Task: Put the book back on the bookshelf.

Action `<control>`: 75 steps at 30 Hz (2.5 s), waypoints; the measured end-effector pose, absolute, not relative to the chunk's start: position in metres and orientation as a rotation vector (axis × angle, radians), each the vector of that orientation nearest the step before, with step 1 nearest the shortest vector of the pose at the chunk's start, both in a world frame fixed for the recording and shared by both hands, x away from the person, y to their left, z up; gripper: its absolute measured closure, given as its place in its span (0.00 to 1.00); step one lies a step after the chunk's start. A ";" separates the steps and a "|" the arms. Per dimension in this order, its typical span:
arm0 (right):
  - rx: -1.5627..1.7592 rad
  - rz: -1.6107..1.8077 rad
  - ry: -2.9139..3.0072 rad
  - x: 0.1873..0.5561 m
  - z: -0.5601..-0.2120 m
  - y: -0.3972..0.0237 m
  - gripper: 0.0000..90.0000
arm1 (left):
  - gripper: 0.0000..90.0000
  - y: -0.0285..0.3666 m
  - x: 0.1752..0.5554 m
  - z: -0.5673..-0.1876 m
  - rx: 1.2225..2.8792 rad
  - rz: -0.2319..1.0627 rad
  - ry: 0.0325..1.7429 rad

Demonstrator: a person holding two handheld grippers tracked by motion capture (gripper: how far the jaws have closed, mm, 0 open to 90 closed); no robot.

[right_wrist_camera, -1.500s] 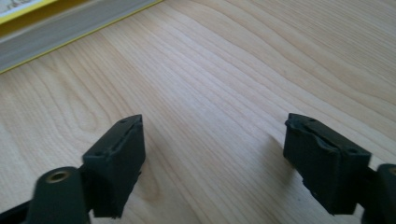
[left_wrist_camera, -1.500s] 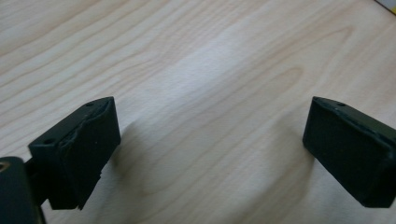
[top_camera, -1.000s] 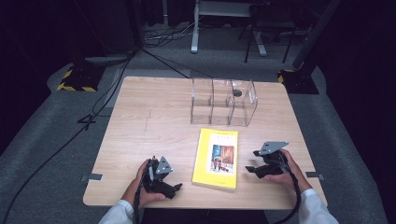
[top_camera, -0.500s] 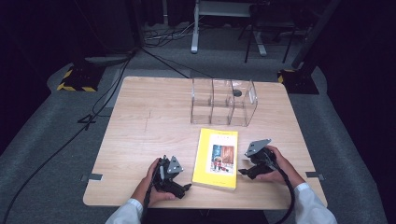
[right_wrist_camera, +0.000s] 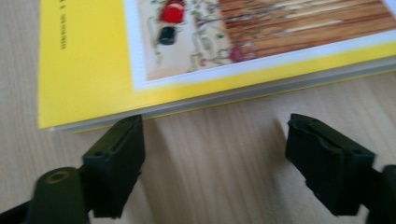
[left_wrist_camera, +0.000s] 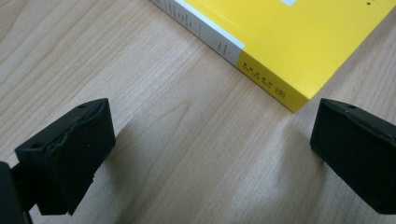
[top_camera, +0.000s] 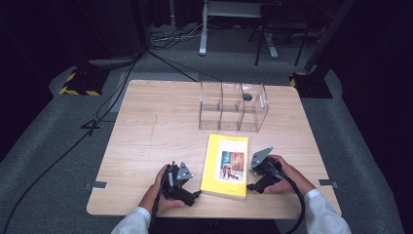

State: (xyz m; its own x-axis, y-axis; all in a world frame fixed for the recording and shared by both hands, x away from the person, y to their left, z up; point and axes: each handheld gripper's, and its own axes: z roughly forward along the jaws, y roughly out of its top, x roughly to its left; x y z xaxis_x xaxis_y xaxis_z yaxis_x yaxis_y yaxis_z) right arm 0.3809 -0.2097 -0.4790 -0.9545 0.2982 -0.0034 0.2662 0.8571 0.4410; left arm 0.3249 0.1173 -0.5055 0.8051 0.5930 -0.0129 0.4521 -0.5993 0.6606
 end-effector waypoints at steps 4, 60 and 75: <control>0.415 0.681 2.969 0.378 -0.479 -0.206 0.19 | 0.01 0.120 0.323 -0.506 2.310 0.273 0.773; 0.538 1.355 2.607 0.357 -0.449 -0.202 0.31 | 0.34 0.012 0.303 -0.483 2.238 0.449 0.646; 0.456 1.420 2.521 0.348 -0.434 -0.218 0.28 | 0.83 0.040 0.306 -0.474 2.267 0.450 0.528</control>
